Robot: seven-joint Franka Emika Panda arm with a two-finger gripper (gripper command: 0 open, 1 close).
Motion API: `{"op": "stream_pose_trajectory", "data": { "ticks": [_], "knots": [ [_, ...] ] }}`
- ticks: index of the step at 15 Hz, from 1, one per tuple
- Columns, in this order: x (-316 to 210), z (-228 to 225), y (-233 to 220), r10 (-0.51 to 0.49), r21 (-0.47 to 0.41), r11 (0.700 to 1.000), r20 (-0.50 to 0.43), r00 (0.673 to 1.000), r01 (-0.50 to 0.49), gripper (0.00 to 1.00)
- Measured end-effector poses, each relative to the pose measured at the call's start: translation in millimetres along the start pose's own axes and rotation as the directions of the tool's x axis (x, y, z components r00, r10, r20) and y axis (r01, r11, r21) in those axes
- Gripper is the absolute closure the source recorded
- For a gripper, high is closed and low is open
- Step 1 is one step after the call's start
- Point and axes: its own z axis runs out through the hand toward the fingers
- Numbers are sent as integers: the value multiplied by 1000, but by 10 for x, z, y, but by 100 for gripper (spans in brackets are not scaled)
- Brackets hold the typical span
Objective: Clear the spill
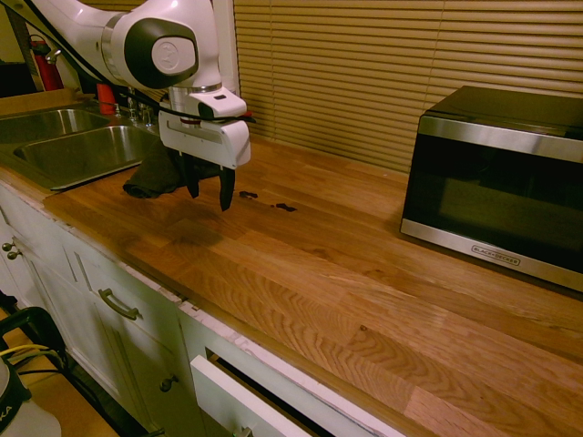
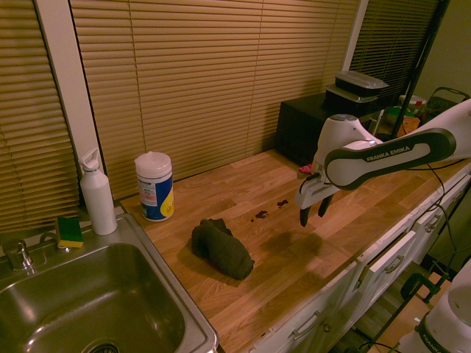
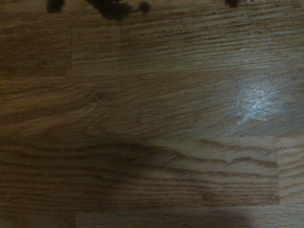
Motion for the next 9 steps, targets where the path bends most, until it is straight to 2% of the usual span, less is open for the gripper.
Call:
{"op": "stream_pose_trajectory", "data": {
  "ticks": [3, 9],
  "knots": [
    [-28, 2, -31, -3, 8, 1000, 3, 1000, 3, 0],
    [-297, -91, -330, -35, 105, 994, -6, 999, 35, 0]
  ]
}}
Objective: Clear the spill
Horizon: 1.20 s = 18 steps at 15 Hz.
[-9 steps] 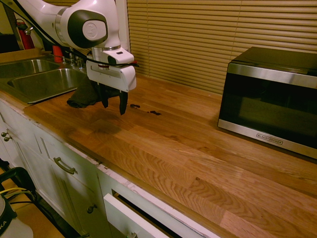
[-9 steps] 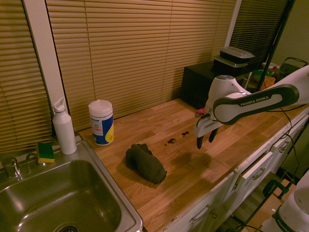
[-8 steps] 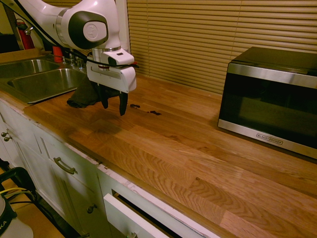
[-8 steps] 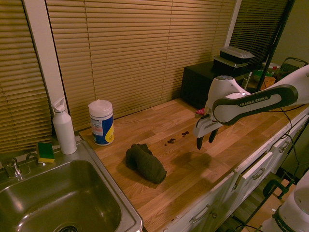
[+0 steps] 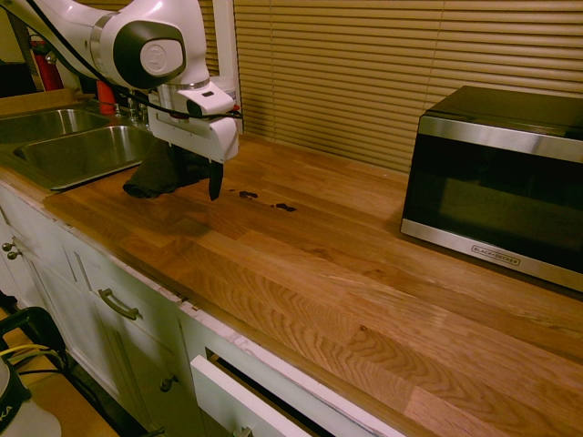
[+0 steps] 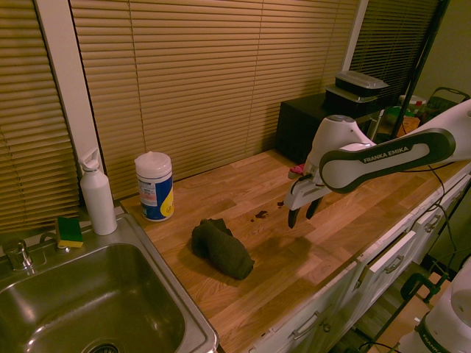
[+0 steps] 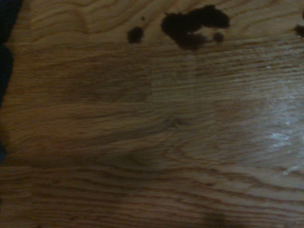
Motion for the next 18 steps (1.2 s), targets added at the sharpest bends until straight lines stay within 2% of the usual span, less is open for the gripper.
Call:
{"op": "stream_pose_trajectory", "data": {
  "ticks": [10, 18],
  "knots": [
    [-865, -266, -994, -115, 60, 991, -58, 992, 118, 0],
    [-1223, -107, -1770, -185, 61, 980, -65, 981, 189, 0]
  ]
}}
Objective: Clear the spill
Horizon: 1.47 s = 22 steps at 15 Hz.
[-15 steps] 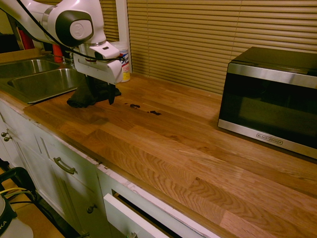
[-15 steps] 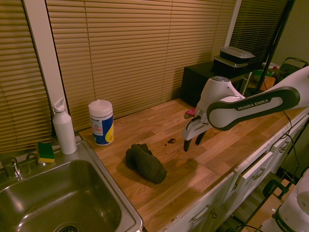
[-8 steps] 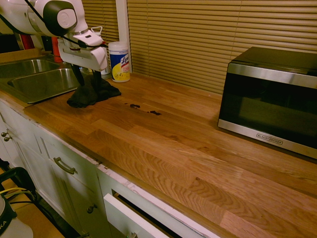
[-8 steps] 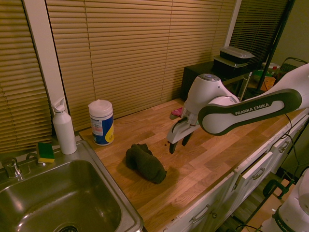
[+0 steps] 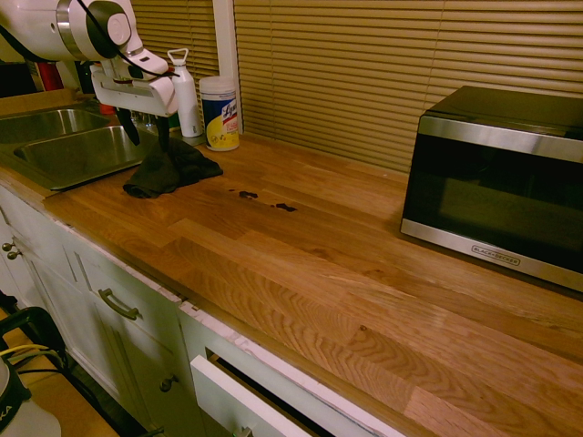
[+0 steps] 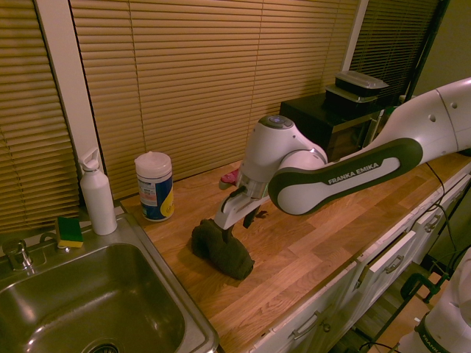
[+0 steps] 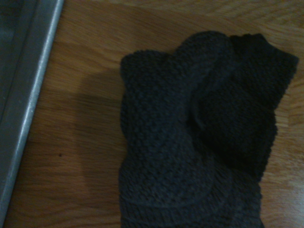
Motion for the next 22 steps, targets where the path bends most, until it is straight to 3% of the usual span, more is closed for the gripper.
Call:
{"op": "stream_pose_trajectory", "data": {
  "ticks": [8, 9, 22],
  "knots": [
    [86, 496, -498, 47, -33, 998, -95, 994, -50, 0],
    [102, 580, -533, 54, -40, 998, -101, 993, -58, 100],
    [264, 794, -620, 89, -71, 992, -141, 986, -100, 100]
  ]
}}
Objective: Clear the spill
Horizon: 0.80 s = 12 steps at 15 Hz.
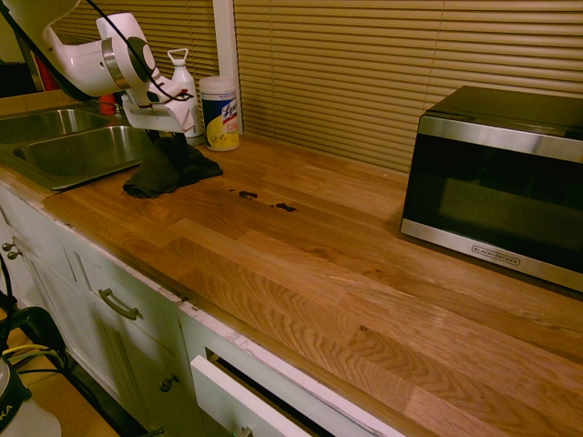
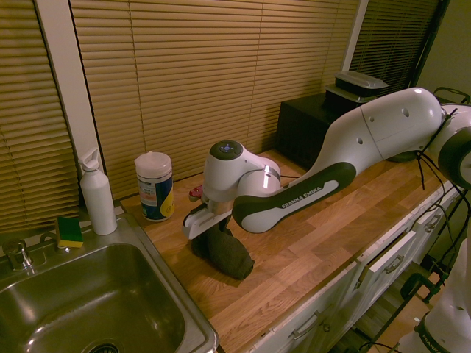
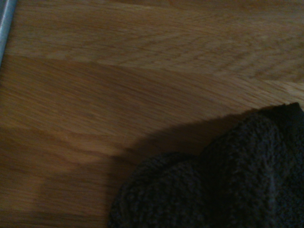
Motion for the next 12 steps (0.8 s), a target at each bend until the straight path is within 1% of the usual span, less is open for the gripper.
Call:
{"op": "stream_pose_trajectory", "data": {
  "ticks": [6, 12],
  "knots": [
    [83, 40, 22, 17, -10, 1000, 0, 1000, -17, 100],
    [435, 99, 156, 61, -27, 998, -6, 998, -62, 100]
  ]
}}
